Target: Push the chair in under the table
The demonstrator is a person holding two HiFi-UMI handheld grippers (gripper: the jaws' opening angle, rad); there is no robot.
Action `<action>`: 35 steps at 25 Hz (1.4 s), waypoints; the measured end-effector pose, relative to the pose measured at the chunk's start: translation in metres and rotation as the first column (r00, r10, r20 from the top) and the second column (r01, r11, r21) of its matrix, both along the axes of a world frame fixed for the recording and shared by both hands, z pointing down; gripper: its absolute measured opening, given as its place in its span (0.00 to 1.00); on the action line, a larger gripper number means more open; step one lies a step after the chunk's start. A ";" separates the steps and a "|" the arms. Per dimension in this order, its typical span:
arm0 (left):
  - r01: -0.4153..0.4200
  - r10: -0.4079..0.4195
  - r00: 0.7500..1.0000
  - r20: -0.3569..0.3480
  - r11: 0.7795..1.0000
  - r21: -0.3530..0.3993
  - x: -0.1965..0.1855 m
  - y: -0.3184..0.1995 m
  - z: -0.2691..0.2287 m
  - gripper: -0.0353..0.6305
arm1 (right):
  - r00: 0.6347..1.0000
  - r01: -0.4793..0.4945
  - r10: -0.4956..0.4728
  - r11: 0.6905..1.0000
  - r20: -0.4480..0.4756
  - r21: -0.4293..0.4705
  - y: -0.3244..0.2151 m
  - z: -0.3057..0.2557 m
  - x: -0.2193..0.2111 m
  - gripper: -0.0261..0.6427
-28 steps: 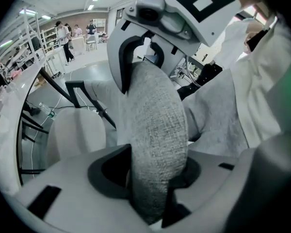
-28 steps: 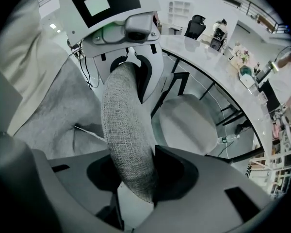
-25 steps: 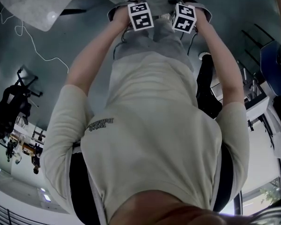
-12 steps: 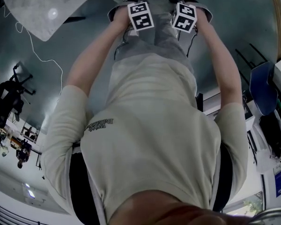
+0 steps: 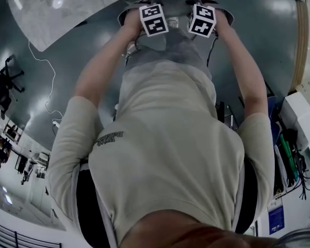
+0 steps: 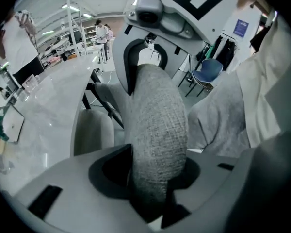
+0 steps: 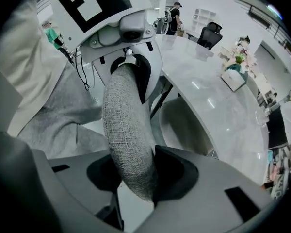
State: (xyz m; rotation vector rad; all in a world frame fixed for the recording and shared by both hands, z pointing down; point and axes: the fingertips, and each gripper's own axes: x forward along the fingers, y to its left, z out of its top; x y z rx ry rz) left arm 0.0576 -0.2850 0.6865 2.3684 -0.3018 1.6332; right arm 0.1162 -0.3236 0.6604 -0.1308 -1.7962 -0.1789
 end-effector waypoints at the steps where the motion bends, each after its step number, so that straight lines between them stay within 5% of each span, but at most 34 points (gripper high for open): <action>1: 0.015 -0.015 1.000 -0.001 1.000 -0.001 0.004 -0.008 0.000 0.30 | 1.000 0.013 -0.013 1.000 0.002 -0.001 -0.009 0.000 0.003 0.29; 14: 0.146 -0.146 0.989 0.017 0.989 0.012 0.018 -0.072 0.001 0.30 | 0.991 0.131 -0.131 0.991 0.022 -0.012 -0.077 0.001 0.015 0.29; 24: 0.201 -0.202 0.976 0.079 0.979 0.027 0.011 -0.071 -0.003 0.31 | 0.993 0.117 -0.116 0.992 0.011 -0.051 -0.078 0.000 0.013 0.32; 32: 0.384 -0.385 0.923 0.016 0.923 0.041 -0.007 -0.056 -0.049 0.31 | 0.995 -0.004 0.012 0.997 0.094 -0.081 -0.071 -0.041 0.016 0.32; 35: 0.460 -0.456 0.887 -0.078 0.887 0.047 -0.005 -0.059 -0.083 0.30 | 0.977 -0.085 0.112 0.985 0.182 -0.151 -0.067 -0.071 0.015 0.23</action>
